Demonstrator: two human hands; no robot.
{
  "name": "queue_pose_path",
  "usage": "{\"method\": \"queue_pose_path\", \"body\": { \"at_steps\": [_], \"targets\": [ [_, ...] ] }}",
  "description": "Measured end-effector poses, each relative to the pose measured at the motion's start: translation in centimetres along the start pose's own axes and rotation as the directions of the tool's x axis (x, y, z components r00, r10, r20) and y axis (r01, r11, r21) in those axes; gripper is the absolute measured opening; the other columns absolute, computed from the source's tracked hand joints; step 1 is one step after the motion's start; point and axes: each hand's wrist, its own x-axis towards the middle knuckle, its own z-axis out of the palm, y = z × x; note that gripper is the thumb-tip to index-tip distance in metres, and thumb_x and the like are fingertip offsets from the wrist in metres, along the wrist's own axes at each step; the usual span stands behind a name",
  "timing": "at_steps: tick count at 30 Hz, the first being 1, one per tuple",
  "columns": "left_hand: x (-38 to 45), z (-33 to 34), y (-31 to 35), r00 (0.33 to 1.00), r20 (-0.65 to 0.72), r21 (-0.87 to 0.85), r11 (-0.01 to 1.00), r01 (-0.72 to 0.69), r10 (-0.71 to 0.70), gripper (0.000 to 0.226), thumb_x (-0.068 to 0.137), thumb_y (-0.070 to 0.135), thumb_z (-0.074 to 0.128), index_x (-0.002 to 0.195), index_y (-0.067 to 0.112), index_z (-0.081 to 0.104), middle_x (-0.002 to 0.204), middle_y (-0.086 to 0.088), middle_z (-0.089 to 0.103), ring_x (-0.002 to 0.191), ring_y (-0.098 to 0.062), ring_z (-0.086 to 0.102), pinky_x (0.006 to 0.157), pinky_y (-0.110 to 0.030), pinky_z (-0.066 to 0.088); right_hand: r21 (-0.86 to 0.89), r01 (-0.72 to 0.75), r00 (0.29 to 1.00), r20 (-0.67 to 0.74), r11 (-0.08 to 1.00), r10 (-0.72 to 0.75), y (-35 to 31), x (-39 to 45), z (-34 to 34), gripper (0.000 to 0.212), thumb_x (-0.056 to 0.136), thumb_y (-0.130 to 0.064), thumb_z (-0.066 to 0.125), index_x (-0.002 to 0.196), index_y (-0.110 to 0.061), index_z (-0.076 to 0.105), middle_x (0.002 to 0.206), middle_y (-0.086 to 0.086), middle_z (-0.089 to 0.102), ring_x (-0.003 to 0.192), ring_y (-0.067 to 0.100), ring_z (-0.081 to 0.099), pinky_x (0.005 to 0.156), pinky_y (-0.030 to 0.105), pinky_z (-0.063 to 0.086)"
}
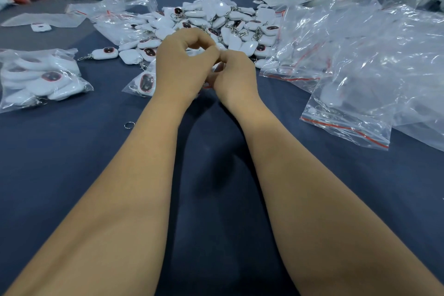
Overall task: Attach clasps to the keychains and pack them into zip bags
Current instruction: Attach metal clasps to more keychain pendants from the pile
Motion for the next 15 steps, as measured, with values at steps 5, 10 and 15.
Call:
{"method": "queue_pose_path", "body": {
  "at_steps": [5, 10, 15],
  "targets": [
    [0.0, 0.4, -0.6, 0.998, 0.056, 0.112, 0.994, 0.007, -0.014, 0.006, 0.082, 0.014, 0.057, 0.079, 0.018, 0.06, 0.071, 0.012, 0.056, 0.068, -0.001, 0.049, 0.064, -0.014, 0.039, 0.171, -0.043, 0.989, -0.131, 0.984, 0.066, 0.1, 0.0, -0.4, 0.02, 0.075, -0.008, 0.054, 0.063, -0.023, 0.057, 0.067, -0.008, 0.057, 0.062, 0.008, 0.049, 0.056, 0.022, 0.039],
    [0.3, 0.5, -2.1, 0.997, 0.075, 0.514, 0.857, -0.034, -0.006, 0.013, 0.083, 0.023, 0.055, 0.088, 0.016, 0.065, 0.09, 0.0, 0.066, 0.099, -0.026, 0.057, 0.086, -0.039, 0.047, 0.083, -0.121, 0.973, -0.187, 0.989, 0.135, 1.9, 1.0, -2.1, 0.031, 0.083, -0.007, 0.047, 0.107, -0.023, 0.059, 0.119, -0.002, 0.059, 0.101, 0.015, 0.055, 0.08, 0.027, 0.04],
    [0.7, -0.1, -2.7, 1.0, 0.014, 0.683, 0.73, -0.024, 0.019, 0.027, 0.077, 0.028, 0.063, 0.102, 0.018, 0.063, 0.109, -0.006, 0.065, 0.112, -0.032, 0.051, 0.086, -0.037, 0.037, -0.371, -0.078, 0.994, 0.041, 0.925, 0.101, 3.2, 1.5, -2.2, 0.06, 0.088, -0.017, 0.051, 0.147, -0.017, 0.037, 0.151, 0.006, 0.04, 0.137, 0.029, 0.034, 0.1, 0.032, 0.032]
  ]
}}
